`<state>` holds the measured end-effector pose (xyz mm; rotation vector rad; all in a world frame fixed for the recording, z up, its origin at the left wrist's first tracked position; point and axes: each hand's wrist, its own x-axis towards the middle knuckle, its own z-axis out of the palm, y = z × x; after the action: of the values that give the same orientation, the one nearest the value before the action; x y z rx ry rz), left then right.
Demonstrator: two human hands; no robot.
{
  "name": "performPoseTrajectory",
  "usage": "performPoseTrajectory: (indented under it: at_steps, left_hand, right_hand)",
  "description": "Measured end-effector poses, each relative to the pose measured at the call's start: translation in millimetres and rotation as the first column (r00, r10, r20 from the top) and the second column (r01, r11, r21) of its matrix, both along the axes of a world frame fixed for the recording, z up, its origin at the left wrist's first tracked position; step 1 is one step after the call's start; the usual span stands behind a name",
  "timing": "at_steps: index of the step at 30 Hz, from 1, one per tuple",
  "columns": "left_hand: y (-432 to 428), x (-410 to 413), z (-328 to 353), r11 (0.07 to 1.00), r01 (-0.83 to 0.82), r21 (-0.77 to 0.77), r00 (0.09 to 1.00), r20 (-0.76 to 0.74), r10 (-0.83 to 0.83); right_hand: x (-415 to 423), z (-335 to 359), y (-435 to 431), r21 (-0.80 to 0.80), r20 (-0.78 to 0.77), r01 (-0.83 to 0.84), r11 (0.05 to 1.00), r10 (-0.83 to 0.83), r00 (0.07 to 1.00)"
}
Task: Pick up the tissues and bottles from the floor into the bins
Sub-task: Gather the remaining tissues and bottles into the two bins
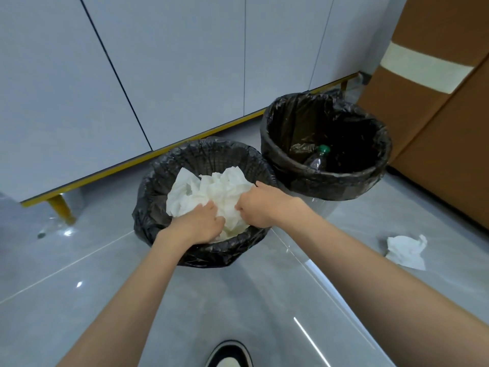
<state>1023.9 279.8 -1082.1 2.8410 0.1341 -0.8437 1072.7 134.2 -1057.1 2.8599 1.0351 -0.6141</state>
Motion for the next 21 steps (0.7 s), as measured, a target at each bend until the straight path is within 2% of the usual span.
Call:
performPoseTrajectory:
  at_steps: [2, 6, 8, 11, 14, 17, 21]
  left_hand:
    - [0, 2, 0, 0.999, -0.039, -0.005, 0.998, 0.052, 0.039]
    - [-13, -5, 15, 0.998, -0.059, 0.001, 0.95, 0.309, 0.056]
    - [-27, -8, 25, 0.998, -0.069, 0.011, 0.9, 0.432, 0.058]
    - [-51, -11, 45, 0.995, -0.069, -0.067, 0.811, 0.577, 0.095]
    - [-75, -14, 62, 0.98, -0.024, -0.195, 0.724, 0.673, 0.152]
    - [-99, -17, 72, 0.952, 0.028, -0.305, 0.659, 0.722, 0.212]
    - [-142, -23, 76, 0.913, 0.164, -0.373, 0.619, 0.76, 0.199]
  right_hand:
    - [-1, 5, -1, 0.019, 0.022, -0.013, 1.0, 0.013, 1.0]
    - [-7, 17, -16, 0.146, 0.228, -0.065, 0.987, 0.03, 0.973]
    - [-10, 24, -31, 0.264, 0.278, -0.078, 0.961, 0.002, 0.961]
    - [-11, 31, -53, 0.444, 0.255, -0.019, 0.896, -0.106, 0.961]
    - [-17, 36, -76, 0.555, 0.239, 0.041, 0.831, -0.207, 0.949]
    - [-27, 43, -101, 0.589, 0.237, 0.083, 0.804, -0.271, 0.933]
    - [-46, 42, -153, 0.579, 0.219, 0.183, 0.794, -0.368, 0.904]
